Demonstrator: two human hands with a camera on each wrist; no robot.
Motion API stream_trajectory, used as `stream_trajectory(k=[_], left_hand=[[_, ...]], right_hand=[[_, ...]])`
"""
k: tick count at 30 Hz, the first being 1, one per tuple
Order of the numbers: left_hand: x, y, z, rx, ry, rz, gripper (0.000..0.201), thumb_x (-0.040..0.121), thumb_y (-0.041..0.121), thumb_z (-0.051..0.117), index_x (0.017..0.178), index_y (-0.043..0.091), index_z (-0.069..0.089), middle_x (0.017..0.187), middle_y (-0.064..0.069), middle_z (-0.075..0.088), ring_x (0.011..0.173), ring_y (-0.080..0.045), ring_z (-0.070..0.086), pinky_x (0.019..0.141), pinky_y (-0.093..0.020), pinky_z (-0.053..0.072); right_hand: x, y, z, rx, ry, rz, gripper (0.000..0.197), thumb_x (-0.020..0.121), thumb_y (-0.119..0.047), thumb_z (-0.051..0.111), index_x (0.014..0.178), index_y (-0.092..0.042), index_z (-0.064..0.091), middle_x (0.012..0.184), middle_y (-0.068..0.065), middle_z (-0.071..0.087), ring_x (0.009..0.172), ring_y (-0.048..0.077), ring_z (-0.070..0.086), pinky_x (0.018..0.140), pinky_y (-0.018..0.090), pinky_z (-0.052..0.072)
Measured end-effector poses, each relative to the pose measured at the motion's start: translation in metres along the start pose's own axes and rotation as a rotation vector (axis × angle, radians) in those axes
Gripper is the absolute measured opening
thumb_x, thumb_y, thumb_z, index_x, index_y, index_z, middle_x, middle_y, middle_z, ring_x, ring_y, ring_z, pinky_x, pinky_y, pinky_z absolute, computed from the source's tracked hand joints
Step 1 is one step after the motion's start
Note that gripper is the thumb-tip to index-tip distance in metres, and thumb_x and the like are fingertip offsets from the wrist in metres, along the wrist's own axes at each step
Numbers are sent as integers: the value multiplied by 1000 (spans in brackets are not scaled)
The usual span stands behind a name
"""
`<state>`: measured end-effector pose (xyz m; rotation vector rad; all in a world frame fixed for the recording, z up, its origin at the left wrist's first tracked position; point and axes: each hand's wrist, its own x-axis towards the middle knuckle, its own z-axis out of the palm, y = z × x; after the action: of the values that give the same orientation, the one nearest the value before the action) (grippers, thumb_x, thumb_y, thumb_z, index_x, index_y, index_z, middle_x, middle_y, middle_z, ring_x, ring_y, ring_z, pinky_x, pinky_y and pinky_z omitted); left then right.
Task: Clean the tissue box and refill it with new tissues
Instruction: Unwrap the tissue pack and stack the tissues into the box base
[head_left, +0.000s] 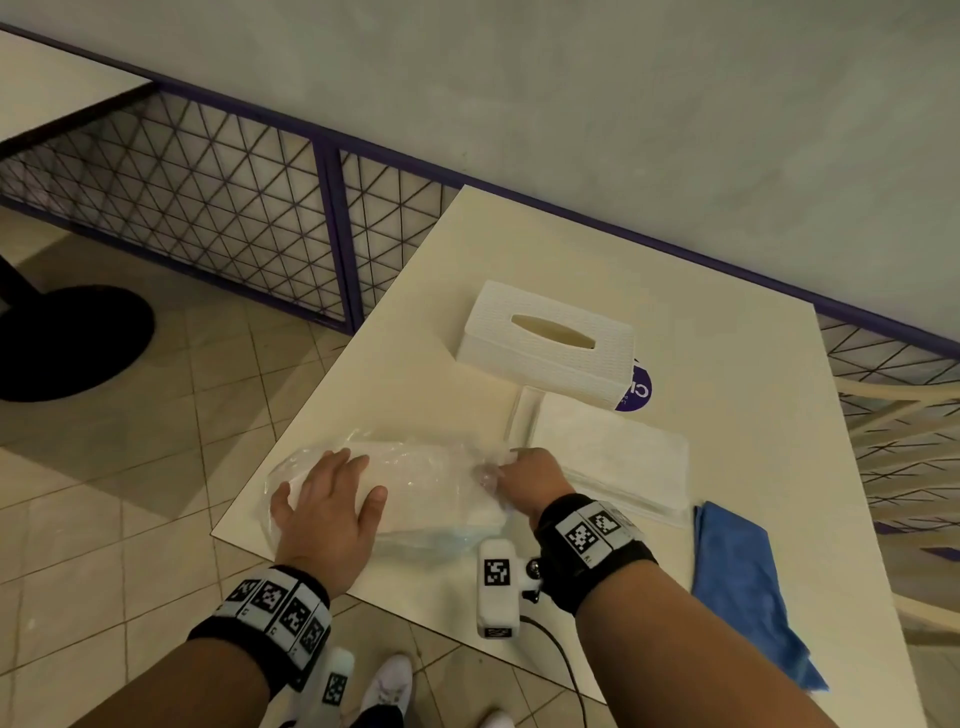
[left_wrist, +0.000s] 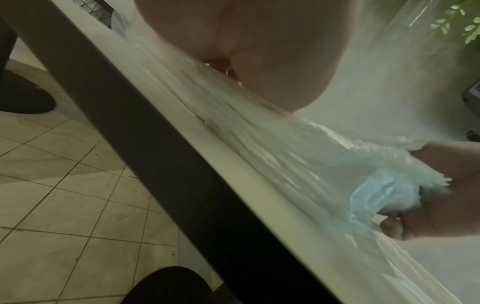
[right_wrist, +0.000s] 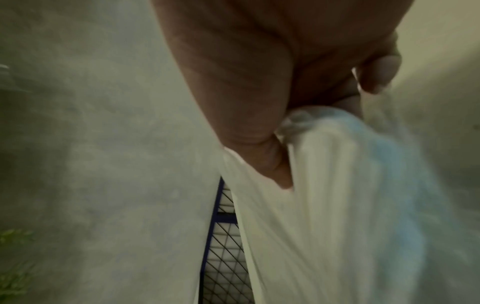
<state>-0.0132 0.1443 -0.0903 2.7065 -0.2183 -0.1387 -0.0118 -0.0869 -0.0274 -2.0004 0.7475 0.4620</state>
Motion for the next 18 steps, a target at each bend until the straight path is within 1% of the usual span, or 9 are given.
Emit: stream_trajectory(k=[1,3,5,7,9,12,14,16,18], left_hand=[[0,-1,-1,0,-4,-4,75,82,63,4,139,27,38,151,4,28,141,-11,22,113,-52,0],[-1,-2,-1,4,-13,-12,76,81,64,3,139,27,37,152,4,28,141,-12,23,113,-53,1],[-1,-3,-1,9,-22,-17,77,81,64,2,138,27,37,152,4,27,141,-12,22,113,-53,2],[-2,-2,-2,13,-29,-17,78,81,64,2,139,27,38,152,4,27,142,-12,20,112,-54,2],[-3,1,-3,7,-25,-21,78,80,65,3,138,27,38,151,4,27,142,-13,21,112,-54,2],[-2,2,-5,2,-26,-35,78,80,65,3,137,27,39,151,4,28,140,-14,24,113,-53,3],[-2,1,-6,-4,-23,-43,78,80,66,3,137,27,40,150,4,29,140,-14,25,113,-53,4],[-3,1,-6,4,-21,-40,78,79,66,3,136,28,41,150,4,29,140,-14,24,113,-52,3],[-4,3,-6,10,-21,-28,78,79,66,4,136,28,41,151,4,29,141,-14,22,113,-52,3]], right_hand=[[0,1,-4,81,66,16,16,82,-22,65,73,-9,59,66,0,58,68,20,57,60,27,46],[-4,3,-14,258,165,50,14,79,-19,66,82,-6,63,70,3,61,62,20,57,50,24,43],[-9,5,-18,342,146,91,23,79,-23,67,92,-5,63,79,6,64,66,21,60,50,22,44],[-9,6,-15,288,51,171,43,76,-32,70,108,-5,58,99,10,66,86,26,65,66,30,55],[-11,7,-11,218,-3,226,61,68,-36,72,117,-5,54,108,12,65,95,30,65,81,40,57],[-9,14,-15,278,63,226,74,48,-35,73,113,-2,56,101,13,67,89,32,66,82,44,58],[-9,17,-21,364,112,234,64,49,-28,75,106,-1,61,93,12,68,81,30,66,71,39,58],[-14,19,-26,446,59,283,54,54,-23,77,102,-1,63,85,11,66,70,27,63,60,30,53],[-14,21,-29,528,-26,342,58,55,-22,80,106,-2,63,84,15,65,68,28,62,66,34,55]])
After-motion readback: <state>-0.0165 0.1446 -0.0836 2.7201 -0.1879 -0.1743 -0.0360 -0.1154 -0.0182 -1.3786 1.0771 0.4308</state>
